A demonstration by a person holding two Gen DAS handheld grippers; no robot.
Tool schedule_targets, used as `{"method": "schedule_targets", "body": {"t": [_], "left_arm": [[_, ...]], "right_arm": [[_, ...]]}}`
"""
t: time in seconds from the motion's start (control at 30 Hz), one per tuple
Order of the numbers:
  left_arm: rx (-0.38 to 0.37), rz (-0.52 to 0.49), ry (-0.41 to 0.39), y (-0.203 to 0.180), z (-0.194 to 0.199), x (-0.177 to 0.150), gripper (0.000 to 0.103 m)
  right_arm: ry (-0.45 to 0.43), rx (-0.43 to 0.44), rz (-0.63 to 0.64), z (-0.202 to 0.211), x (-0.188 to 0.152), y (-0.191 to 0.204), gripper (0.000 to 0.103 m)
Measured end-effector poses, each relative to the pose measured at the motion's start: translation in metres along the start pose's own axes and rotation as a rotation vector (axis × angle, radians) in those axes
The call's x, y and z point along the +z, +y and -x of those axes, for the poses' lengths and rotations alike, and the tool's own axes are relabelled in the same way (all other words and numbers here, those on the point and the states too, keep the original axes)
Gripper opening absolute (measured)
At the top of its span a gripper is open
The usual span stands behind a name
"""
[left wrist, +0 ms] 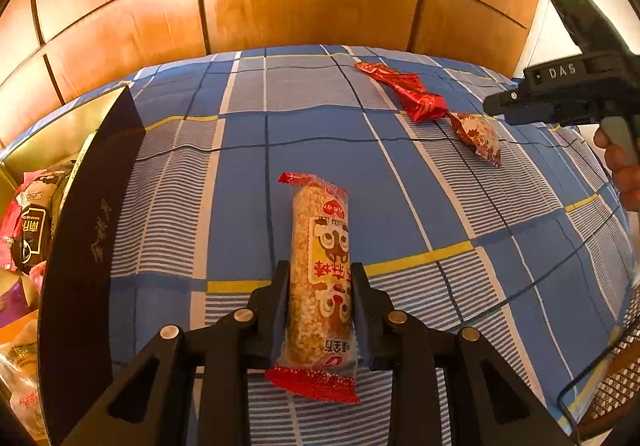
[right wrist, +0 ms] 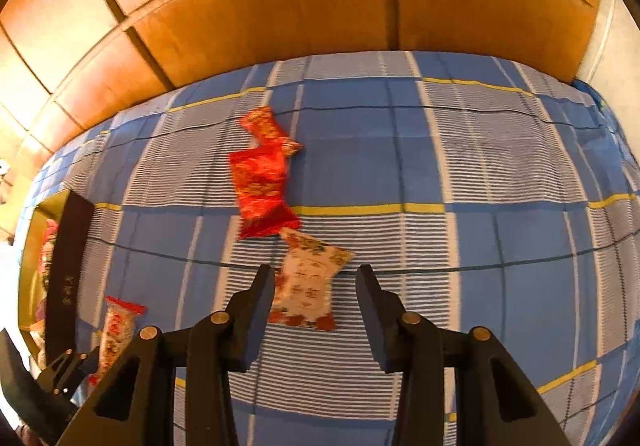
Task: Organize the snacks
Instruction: 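Grasp the long rice cracker bar with the left gripper, then lift the rice cracker bar with the left gripper while the right gripper grasps the white floral candy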
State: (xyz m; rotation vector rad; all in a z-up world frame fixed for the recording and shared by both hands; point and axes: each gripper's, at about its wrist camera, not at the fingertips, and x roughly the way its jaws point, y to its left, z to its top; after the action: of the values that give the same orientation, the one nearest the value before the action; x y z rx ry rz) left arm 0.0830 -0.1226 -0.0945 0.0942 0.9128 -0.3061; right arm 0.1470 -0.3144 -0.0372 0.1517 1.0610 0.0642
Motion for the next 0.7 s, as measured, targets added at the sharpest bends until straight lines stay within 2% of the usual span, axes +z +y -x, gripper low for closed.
{"method": "schedule_targets", "body": {"t": [0.2, 0.33, 0.57, 0.63, 0.7], "left_arm": [[0.000, -0.003, -0.033, 0.000, 0.000, -0.004, 0.030], [-0.009, 0.004, -0.042, 0.002, 0.001, -0.005, 0.030], [-0.016, 0.009, -0.047, 0.002, 0.002, -0.006, 0.030], [-0.018, 0.012, -0.045, 0.002, 0.002, -0.006, 0.030], [-0.020, 0.018, -0.044, 0.003, 0.001, -0.006, 0.030]], "right_arm": [[0.020, 0.104, -0.050, -0.006, 0.002, -0.001, 0.043], [0.055, 0.087, -0.054, -0.017, 0.000, 0.000, 0.043], [0.045, 0.030, -0.057, -0.027, 0.004, -0.004, 0.043], [0.041, 0.023, -0.082, -0.030, 0.006, -0.008, 0.045], [0.028, 0.031, -0.090, -0.029, 0.006, -0.010, 0.051]]}}
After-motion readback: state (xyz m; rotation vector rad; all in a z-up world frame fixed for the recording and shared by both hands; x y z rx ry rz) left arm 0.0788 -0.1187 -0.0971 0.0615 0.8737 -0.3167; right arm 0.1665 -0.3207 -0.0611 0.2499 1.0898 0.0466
